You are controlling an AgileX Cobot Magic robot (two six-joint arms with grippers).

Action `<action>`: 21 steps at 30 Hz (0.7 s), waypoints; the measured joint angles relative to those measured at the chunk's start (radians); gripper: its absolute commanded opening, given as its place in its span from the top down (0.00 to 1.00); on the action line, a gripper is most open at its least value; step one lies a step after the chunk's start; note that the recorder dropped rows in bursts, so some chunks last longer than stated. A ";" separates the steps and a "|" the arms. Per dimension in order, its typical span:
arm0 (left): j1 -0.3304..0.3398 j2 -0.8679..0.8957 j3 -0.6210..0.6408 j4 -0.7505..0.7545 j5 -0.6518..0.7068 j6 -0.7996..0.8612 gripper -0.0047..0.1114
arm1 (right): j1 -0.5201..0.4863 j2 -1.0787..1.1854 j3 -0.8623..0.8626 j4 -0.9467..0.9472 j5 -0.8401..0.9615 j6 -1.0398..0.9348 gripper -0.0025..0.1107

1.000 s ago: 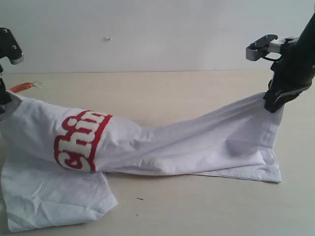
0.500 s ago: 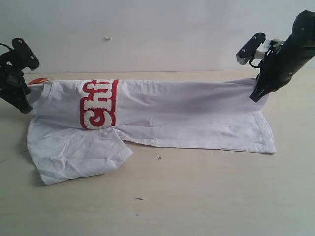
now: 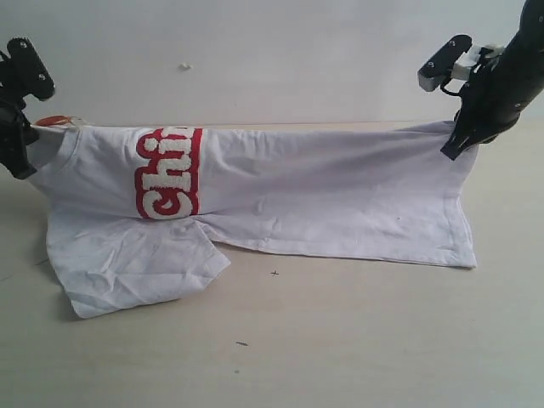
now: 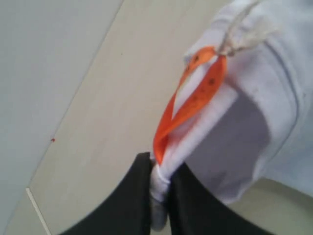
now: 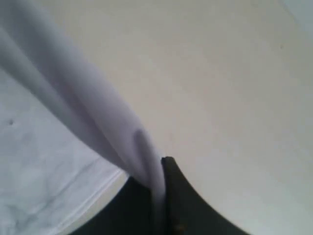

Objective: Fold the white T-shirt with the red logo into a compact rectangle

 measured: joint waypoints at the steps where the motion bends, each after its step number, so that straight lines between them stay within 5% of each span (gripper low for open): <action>1: 0.000 -0.015 0.000 0.000 0.034 0.003 0.96 | 0.000 -0.014 0.000 0.012 0.031 0.000 0.98; 10: 0.000 -0.261 0.034 -0.044 0.378 0.020 0.96 | 0.000 -0.225 0.005 0.186 0.375 -0.004 0.98; 21: 0.000 -0.661 0.088 -0.064 0.621 -0.117 0.96 | 0.000 -0.658 0.150 0.278 0.459 0.017 0.98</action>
